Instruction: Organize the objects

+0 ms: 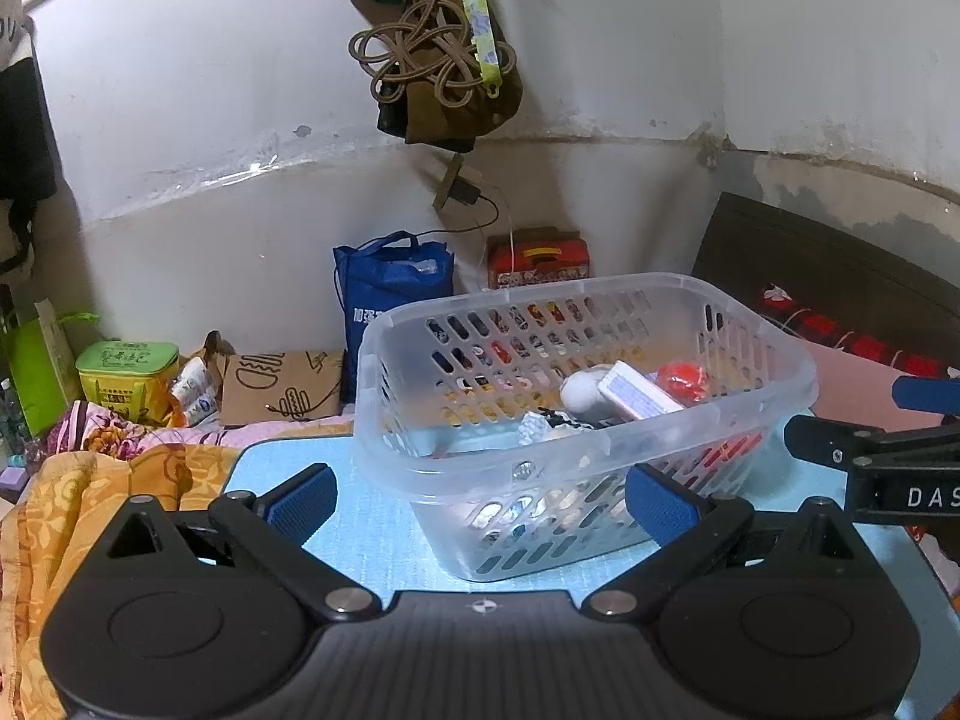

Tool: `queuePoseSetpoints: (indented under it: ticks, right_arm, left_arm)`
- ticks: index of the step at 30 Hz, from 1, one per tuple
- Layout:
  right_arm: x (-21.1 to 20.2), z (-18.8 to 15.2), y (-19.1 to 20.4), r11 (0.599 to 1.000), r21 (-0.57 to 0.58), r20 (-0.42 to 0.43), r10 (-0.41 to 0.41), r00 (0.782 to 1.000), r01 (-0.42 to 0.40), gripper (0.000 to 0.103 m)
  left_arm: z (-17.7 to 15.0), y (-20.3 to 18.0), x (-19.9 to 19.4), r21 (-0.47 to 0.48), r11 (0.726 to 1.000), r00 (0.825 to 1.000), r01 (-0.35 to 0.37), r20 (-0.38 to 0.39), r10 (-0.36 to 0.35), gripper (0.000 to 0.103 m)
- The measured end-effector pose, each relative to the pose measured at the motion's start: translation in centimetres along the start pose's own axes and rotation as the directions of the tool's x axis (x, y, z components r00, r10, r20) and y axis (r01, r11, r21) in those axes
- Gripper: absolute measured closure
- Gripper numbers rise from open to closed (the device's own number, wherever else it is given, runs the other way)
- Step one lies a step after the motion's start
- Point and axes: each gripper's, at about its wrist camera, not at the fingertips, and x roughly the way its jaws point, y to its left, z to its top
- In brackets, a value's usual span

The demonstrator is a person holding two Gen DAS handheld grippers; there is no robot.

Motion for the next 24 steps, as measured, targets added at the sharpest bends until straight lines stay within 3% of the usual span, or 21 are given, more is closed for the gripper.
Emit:
queuePoseSetpoints:
  ticks: [24]
  right_arm:
    - [-0.02, -0.63, 0.08, 1.000, -0.008, 0.007, 0.000, 1.000, 0.000, 0.000]
  left_arm:
    - [0.03, 0.47, 0.03, -0.013, 1.000, 1.000, -0.001, 0.002, 0.001, 0.000]
